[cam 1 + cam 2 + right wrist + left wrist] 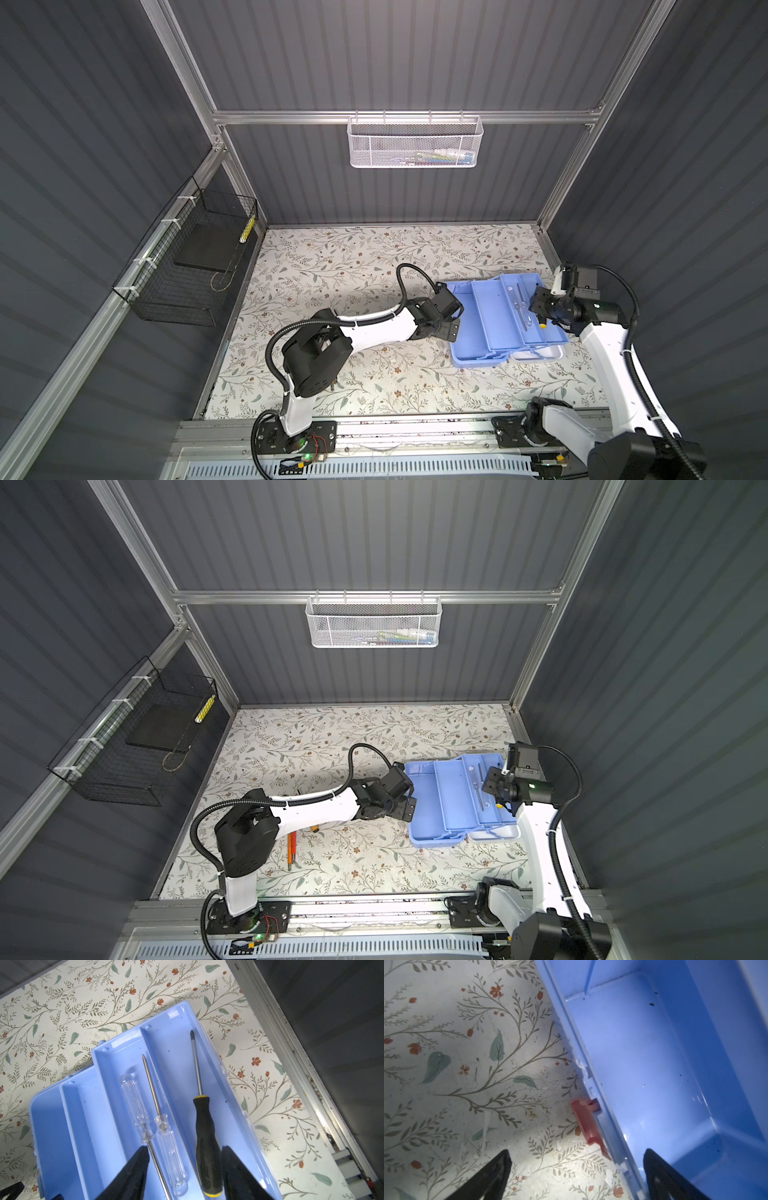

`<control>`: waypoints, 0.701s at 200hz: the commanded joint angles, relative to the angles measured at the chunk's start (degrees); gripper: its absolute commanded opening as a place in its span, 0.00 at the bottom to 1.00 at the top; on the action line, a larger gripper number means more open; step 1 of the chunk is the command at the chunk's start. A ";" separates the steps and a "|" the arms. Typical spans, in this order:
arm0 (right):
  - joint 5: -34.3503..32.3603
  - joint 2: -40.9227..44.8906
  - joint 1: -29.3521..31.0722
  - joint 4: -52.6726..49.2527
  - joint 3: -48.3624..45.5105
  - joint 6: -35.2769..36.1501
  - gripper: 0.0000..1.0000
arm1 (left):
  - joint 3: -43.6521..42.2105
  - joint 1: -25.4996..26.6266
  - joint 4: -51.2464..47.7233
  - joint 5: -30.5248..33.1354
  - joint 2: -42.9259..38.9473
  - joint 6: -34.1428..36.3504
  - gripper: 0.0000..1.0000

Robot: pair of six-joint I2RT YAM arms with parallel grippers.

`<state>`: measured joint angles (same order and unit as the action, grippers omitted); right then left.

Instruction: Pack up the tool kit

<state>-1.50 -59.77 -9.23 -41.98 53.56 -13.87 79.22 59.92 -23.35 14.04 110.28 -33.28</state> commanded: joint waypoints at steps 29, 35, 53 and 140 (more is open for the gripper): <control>-0.15 -1.01 -0.25 -2.63 0.58 0.99 0.51 | -6.59 -3.92 -6.09 4.73 -4.53 -2.48 0.99; 0.33 -1.05 -0.26 -2.65 0.49 0.96 0.50 | -8.11 -4.34 -6.09 4.89 -5.74 -3.02 1.00; 3.02 -1.23 -0.06 -3.66 0.37 0.66 0.46 | -11.62 -4.55 -5.08 4.92 -8.89 -4.16 0.99; 0.40 0.24 18.50 -3.83 1.72 -4.71 0.42 | -15.45 -4.57 -6.67 9.12 -17.44 -3.94 0.99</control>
<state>0.10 -58.94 3.77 -45.47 51.83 -17.04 63.61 55.27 -26.48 18.72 98.06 -38.06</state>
